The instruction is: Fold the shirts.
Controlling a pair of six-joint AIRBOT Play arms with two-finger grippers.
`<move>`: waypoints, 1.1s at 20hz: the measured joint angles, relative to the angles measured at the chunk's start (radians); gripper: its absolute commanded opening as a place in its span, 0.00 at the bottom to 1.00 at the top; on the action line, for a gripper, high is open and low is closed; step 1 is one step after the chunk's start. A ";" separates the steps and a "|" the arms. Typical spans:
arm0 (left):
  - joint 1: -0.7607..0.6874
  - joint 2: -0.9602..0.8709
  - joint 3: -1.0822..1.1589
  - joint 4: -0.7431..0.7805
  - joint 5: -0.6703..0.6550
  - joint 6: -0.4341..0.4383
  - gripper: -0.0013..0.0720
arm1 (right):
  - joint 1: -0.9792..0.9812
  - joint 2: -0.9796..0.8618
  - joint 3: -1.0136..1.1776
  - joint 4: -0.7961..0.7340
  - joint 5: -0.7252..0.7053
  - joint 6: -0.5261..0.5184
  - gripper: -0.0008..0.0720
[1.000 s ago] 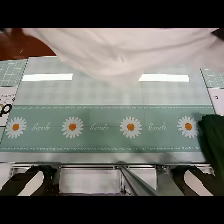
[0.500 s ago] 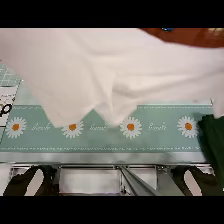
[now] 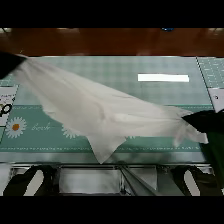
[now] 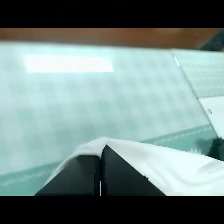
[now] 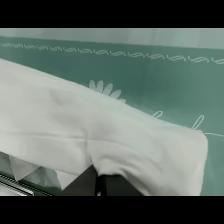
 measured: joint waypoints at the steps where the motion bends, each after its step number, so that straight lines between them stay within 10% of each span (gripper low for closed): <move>1: -0.014 -0.031 -0.045 0.001 0.013 0.013 0.04 | 0.000 -0.036 -0.027 0.002 -0.029 -0.020 0.05; 10: -0.178 -0.412 -0.158 -0.057 0.286 0.055 0.04 | 0.000 -0.570 -0.050 0.155 -0.332 -0.145 0.06; 11: -0.190 -0.449 -0.153 -0.065 0.313 0.054 0.17 | 0.000 -0.631 -0.024 0.166 -0.351 -0.152 0.06; 12: -0.198 -0.482 -0.147 -0.067 0.332 0.050 0.62 | 0.000 -0.699 0.013 0.181 -0.372 -0.158 0.06; 13: -0.203 -0.512 -0.140 -0.074 0.352 0.039 0.71 | 0.000 -0.754 0.048 0.192 -0.383 -0.163 0.20; 14: -0.206 -0.534 -0.135 -0.073 0.354 0.023 0.71 | 0.000 -0.803 0.086 0.201 -0.389 -0.164 0.53; 15: -0.204 -0.552 -0.127 -0.069 0.346 0.011 0.71 | -0.002 -0.848 0.130 0.212 -0.394 -0.166 0.57; 22: -0.019 -0.531 -0.112 0.043 0.094 -0.104 0.71 | -0.187 -0.927 0.366 0.081 -0.259 -0.084 0.57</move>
